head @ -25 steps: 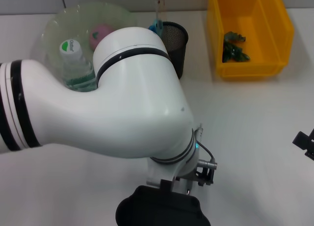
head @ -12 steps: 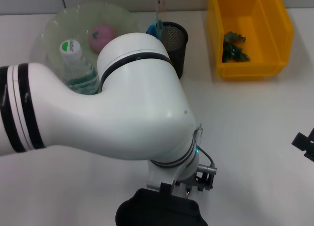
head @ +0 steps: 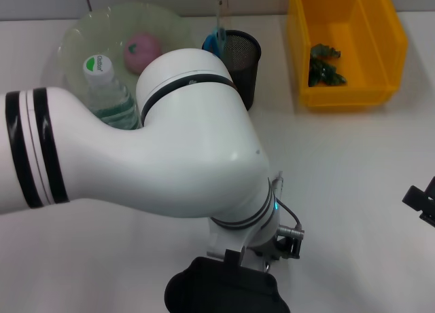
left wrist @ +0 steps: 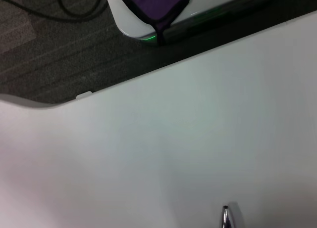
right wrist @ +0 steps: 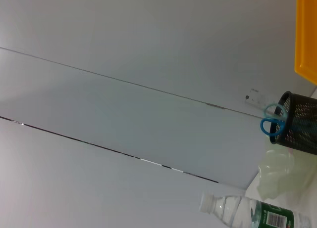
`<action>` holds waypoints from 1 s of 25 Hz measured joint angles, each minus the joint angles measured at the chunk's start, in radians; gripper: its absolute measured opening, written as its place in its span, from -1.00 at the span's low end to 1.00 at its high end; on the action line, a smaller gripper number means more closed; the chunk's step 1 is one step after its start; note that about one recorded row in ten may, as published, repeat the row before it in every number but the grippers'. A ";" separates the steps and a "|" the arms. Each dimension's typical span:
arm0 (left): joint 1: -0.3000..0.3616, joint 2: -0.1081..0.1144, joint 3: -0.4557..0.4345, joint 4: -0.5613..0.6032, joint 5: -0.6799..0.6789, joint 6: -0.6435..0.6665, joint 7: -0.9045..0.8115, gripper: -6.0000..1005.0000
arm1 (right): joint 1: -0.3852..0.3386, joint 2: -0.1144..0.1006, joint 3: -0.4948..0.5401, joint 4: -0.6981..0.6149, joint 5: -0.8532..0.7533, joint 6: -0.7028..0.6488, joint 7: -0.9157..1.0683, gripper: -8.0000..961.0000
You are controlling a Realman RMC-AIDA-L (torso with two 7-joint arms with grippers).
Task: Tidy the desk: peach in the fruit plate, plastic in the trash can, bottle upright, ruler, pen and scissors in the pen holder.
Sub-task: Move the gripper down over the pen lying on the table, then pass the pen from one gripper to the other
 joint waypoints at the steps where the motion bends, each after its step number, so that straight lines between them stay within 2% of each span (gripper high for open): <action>1: 0.000 0.000 0.000 0.000 0.000 0.000 0.000 -0.46 | 0.000 0.000 -0.001 0.000 0.000 0.000 0.000 0.31; 9: -0.012 -0.004 0.014 -0.025 -0.004 -0.019 0.011 -0.67 | -0.002 0.001 0.000 0.000 -0.001 -0.003 0.000 0.31; 15: -0.011 -0.005 0.017 -0.024 0.003 -0.025 0.015 -0.73 | -0.006 0.001 0.006 -0.006 -0.001 -0.015 0.009 0.31; 25: 0.007 -0.001 -0.016 0.025 0.062 -0.003 -0.017 -0.71 | -0.002 -0.004 0.008 -0.008 0.004 -0.013 0.011 0.31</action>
